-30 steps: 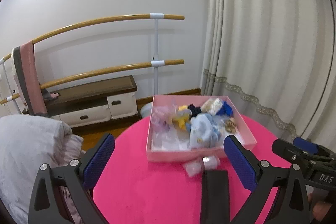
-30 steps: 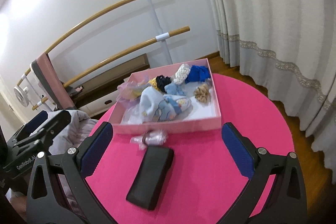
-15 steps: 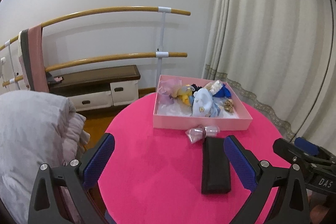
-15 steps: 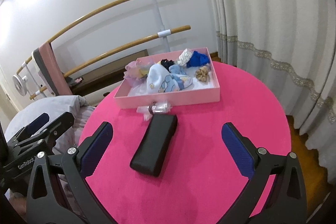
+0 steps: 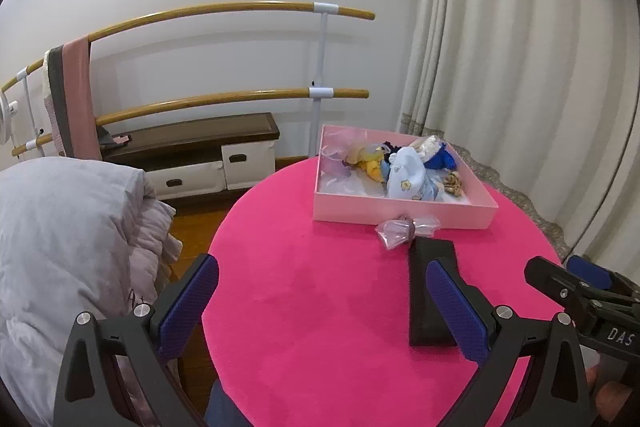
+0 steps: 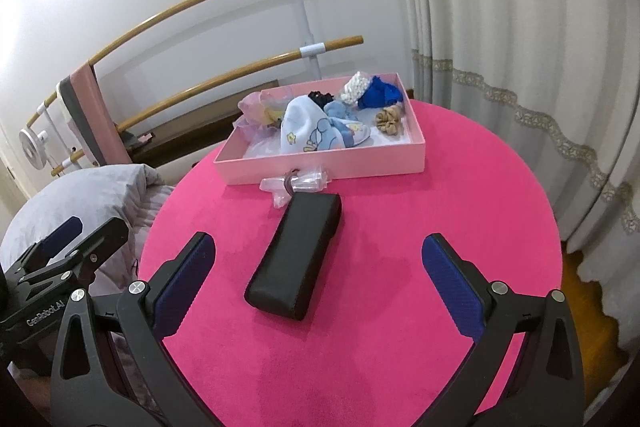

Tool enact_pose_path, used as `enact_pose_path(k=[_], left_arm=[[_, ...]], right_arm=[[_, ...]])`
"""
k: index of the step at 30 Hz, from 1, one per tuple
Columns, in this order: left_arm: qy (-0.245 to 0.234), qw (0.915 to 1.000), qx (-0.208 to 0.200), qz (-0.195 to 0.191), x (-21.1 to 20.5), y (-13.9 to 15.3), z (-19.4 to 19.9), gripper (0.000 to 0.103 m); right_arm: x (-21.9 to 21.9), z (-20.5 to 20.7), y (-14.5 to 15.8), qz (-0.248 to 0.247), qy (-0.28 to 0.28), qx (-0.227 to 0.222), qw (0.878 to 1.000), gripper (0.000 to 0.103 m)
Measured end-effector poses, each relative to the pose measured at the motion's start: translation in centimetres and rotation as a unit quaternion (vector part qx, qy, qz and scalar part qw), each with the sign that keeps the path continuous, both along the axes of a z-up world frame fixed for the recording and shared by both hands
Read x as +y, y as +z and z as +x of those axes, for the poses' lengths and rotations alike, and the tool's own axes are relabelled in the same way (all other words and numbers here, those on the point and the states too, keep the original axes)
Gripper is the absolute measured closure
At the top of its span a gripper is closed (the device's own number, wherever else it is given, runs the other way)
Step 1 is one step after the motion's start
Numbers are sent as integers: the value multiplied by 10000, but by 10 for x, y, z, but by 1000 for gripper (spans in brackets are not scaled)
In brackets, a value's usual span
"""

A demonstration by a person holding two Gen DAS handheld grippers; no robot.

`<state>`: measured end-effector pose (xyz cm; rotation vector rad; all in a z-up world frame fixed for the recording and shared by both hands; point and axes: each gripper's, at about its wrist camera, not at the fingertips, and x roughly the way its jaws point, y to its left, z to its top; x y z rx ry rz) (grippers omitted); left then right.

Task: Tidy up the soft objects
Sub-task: 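Withdraw both tools from the box and reach toward the black strap and ribbon pouch, then grasp the black padded strap with the right tool while the left tool grasps the ribbon-tied pouch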

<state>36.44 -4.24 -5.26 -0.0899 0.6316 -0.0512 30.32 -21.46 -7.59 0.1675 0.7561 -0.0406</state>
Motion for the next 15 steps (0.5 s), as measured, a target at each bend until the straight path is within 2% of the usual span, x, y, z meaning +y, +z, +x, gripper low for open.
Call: enact_pose_path(k=[10, 15], left_arm=[[59, 9998, 194, 71, 5, -20, 18, 0], [167, 9991, 383, 121, 13, -38, 34, 0]], right_arm=[[11, 18, -25, -25, 30, 298, 9995, 0], [18, 35, -50, 38, 80, 590, 9982, 0]])
